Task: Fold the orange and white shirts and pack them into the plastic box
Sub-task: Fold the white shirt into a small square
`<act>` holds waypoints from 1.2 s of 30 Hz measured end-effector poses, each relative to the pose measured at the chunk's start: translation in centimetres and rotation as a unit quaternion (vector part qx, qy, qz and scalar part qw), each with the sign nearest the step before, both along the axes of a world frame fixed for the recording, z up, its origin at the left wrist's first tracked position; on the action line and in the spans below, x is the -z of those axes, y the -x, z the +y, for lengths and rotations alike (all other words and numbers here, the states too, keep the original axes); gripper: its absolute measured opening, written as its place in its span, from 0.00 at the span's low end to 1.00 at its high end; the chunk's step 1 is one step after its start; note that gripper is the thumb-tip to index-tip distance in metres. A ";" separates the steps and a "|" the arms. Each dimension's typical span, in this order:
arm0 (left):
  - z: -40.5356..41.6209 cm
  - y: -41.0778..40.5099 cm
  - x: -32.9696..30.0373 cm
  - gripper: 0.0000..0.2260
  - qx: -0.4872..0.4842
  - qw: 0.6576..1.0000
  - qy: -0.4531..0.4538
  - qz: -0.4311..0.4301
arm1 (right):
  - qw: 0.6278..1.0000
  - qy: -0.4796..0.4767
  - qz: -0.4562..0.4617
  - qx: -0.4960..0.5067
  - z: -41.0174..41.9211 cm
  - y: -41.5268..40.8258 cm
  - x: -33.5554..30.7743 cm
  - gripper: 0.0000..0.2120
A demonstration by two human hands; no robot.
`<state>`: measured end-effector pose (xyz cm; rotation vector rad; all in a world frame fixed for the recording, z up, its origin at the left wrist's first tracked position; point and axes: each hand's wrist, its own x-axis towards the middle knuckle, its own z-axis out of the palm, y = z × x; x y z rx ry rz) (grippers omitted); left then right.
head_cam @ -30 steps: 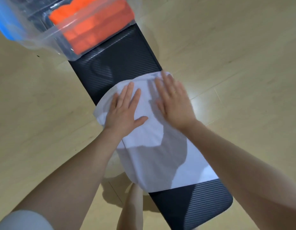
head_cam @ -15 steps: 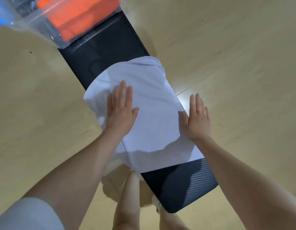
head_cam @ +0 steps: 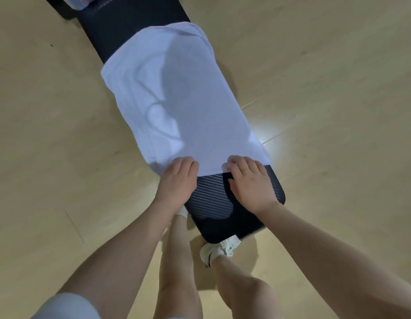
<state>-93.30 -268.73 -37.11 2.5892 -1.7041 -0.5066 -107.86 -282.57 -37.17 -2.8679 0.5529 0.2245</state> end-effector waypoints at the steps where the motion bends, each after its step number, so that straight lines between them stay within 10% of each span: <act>1: -0.2 -0.1 -0.4 0.06 -0.033 0.999 -0.018 0.005 | 1.000 0.003 -0.001 0.013 0.1 -0.2 0.0 0.14; 13: -1.6 -1.9 -1.5 0.05 -0.191 0.971 0.026 0.145 | 0.982 -0.014 -0.044 0.181 0.6 -2.9 1.1 0.09; 19: -1.6 -3.7 -2.5 0.18 -0.071 0.991 -0.049 0.103 | 0.966 0.079 -0.024 0.244 -2.4 -0.6 1.9 0.03; 36: 0.6 -7.5 -15.3 0.16 -0.183 0.969 0.112 0.123 | 0.853 -0.213 -0.078 0.470 -2.5 3.9 -10.9 0.11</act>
